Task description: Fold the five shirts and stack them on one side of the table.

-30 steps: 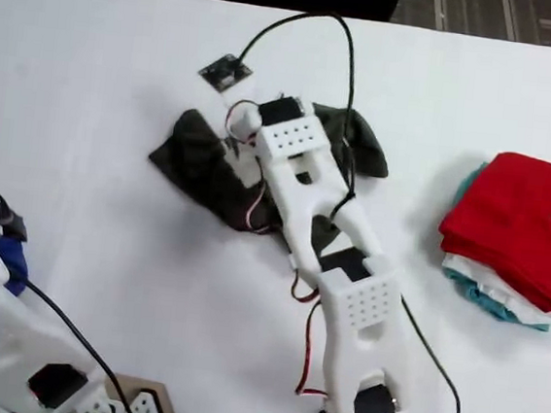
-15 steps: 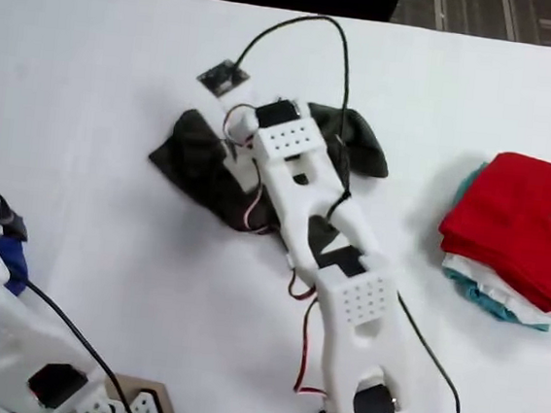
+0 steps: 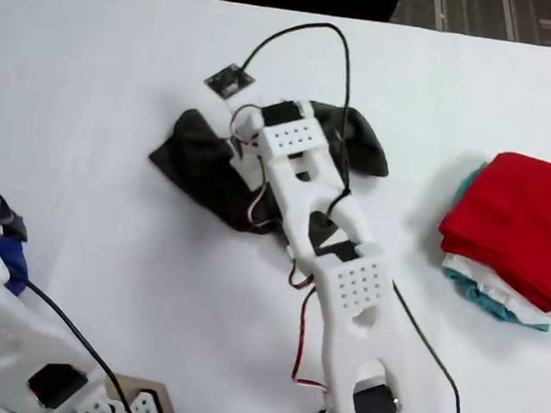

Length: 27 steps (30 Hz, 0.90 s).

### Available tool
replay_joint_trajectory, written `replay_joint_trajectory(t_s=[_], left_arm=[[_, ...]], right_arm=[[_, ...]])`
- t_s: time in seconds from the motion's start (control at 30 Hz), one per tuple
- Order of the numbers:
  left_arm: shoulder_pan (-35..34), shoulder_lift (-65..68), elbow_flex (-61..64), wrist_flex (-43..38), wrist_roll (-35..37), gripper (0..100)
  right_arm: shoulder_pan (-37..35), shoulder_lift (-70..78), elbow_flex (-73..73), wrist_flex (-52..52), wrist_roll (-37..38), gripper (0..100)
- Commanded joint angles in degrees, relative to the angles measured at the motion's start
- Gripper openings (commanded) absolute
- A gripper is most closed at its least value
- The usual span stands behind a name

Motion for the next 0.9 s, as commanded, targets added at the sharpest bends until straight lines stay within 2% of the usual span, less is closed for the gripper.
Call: replay_joint_trajectory(t_s=[0.0, 0.17, 0.37, 0.7, 0.87], left_arm=[[0.26, -0.7, -2.59, -0.09, -0.18, 26], [0.26, -0.7, -2.59, -0.09, -0.18, 26], [0.7, -0.62, -2.51, -0.09, -0.09, 26], [3.69, -0.35, -1.98, 0.79, 0.18, 26], [5.19, -0.35, -1.98, 2.11, 0.18, 26]], right_arm=[[2.77, -0.22, -2.11, -0.31, 2.02, 2.2], [3.65, -6.02, -2.2, 2.24, 2.02, 2.1], [3.47, -20.26, -2.11, 5.14, 1.93, 2.1], [3.3, -37.49, -2.11, 5.76, 1.85, 2.1], [-1.98, -43.47, -2.11, 6.55, 2.02, 2.1]])
